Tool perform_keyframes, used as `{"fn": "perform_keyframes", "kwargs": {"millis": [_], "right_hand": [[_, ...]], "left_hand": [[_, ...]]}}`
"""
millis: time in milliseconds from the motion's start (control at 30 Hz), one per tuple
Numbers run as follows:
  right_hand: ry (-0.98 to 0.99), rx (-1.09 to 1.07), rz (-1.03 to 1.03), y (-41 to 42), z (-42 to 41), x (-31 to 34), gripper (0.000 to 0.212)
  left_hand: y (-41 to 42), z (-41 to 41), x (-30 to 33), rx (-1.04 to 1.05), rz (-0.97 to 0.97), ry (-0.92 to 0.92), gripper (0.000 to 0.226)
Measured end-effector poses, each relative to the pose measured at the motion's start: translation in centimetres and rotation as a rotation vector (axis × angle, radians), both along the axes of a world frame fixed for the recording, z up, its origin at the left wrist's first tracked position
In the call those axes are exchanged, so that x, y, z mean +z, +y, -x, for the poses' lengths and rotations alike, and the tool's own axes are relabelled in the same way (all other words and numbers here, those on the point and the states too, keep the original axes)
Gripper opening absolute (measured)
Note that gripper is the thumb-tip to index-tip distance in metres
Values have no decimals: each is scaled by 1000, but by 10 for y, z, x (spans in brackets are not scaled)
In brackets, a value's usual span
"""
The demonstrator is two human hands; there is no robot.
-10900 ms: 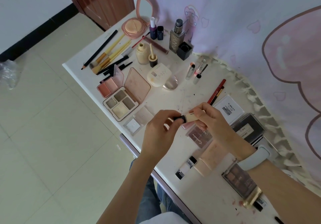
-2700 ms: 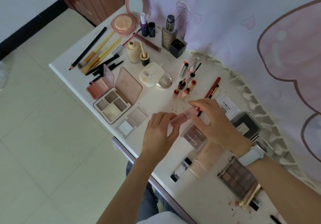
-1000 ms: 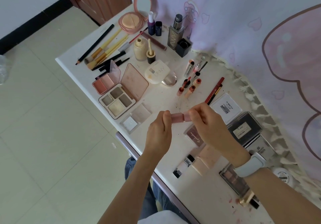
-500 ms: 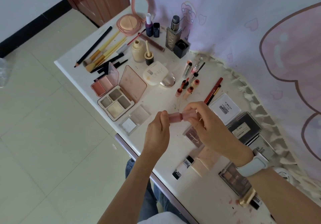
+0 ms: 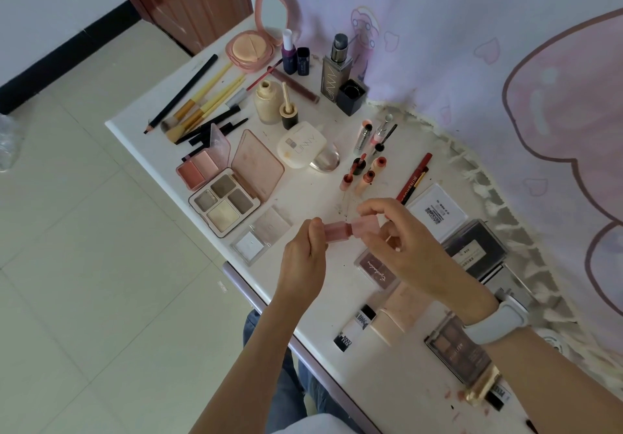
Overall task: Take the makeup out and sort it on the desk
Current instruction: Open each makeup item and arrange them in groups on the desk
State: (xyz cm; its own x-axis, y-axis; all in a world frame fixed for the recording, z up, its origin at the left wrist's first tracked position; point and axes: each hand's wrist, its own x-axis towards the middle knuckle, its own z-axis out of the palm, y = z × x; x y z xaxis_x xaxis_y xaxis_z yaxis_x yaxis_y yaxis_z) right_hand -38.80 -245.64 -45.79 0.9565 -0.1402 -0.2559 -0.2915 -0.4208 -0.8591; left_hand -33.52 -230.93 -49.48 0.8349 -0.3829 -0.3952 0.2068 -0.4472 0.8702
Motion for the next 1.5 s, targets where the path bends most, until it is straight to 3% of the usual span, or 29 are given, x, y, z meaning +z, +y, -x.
{"fn": "perform_keyframes", "kwargs": {"millis": [100, 367, 633, 833, 1067, 1233, 1333, 1433, 1500], "right_hand": [[76, -26, 38, -3, -2, 1, 32], [23, 41, 33, -15, -2, 0, 19], [33, 140, 33, -23, 5, -4, 24], [-1, 132, 31, -23, 9, -5, 21], [-8, 63, -33, -21, 11, -5, 23], [-18, -166, -133, -37, 13, -6, 21], [-50, -218, -167, -49, 15, -5, 19], [-48, -279, -347, -46, 16, -7, 14], [-36, -326, -486, -43, 17, -9, 18]], "left_hand": [[1, -2, 0, -27, 19, -6, 37], [9, -12, 3, -258, 37, 22, 25], [13, -19, 3, -404, 39, 41, 42], [11, -19, 8, -390, 94, 97, 23], [11, -21, 11, -387, 65, 71, 28], [25, -23, 14, -338, -22, 0, 36], [39, -22, 11, -272, -49, 10, 25], [35, -18, 10, -193, 53, 62, 8], [29, -15, 11, -96, 196, 123, 15]]}}
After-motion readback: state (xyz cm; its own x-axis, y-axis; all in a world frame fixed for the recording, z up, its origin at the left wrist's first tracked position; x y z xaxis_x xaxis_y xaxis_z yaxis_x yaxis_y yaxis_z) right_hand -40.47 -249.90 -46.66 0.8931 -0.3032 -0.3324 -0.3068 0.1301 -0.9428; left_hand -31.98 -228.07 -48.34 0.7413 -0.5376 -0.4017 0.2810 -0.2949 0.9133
